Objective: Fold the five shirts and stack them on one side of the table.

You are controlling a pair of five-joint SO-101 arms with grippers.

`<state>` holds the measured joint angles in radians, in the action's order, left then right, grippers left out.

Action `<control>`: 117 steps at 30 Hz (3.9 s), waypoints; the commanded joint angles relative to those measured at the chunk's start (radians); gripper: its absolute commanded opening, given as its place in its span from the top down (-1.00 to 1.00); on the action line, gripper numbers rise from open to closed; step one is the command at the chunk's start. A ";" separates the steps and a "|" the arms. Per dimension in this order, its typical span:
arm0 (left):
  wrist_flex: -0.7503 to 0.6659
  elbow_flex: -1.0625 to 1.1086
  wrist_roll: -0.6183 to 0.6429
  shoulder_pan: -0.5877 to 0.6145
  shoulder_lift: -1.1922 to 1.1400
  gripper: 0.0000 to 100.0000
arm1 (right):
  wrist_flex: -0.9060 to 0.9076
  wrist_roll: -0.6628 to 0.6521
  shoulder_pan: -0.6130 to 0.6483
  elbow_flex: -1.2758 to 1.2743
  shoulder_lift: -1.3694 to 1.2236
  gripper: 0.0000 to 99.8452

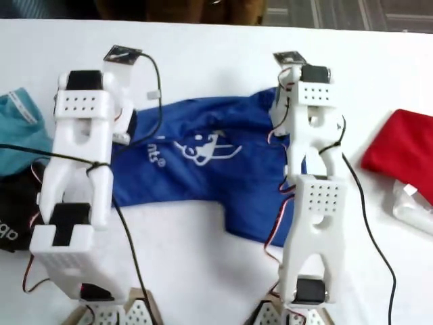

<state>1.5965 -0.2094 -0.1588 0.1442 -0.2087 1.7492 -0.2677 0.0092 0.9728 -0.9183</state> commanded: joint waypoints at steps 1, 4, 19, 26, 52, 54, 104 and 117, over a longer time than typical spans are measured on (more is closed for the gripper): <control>-0.018 0.001 0.000 -0.008 0.055 0.95 | 0.018 0.041 -0.007 -0.002 0.051 0.75; -0.018 -0.001 0.000 -0.009 0.058 0.95 | 0.005 0.049 0.002 -0.002 0.050 0.75; -0.018 -0.001 -0.003 -0.003 0.060 0.95 | -0.038 0.051 0.010 0.000 -0.012 0.84; -0.018 -0.001 -0.002 -0.003 0.060 0.95 | -0.045 0.051 0.004 0.000 -0.001 0.96; 0.176 -0.094 -0.112 0.049 0.061 0.95 | 0.021 0.041 -0.031 -0.221 0.325 0.96; 0.183 -0.091 -0.152 0.063 0.061 0.95 | 0.021 0.040 -0.024 -0.276 0.375 0.96; 0.184 0.450 -0.672 0.199 0.342 0.95 | 0.019 -0.446 0.045 -1.534 1.308 0.96; 0.189 0.460 -0.733 0.201 0.342 0.87 | -0.024 -0.448 0.047 -1.537 1.305 0.96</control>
<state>1.7699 0.2539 -0.8846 0.3360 0.0890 1.7338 -0.7035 0.0491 -0.5692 0.3613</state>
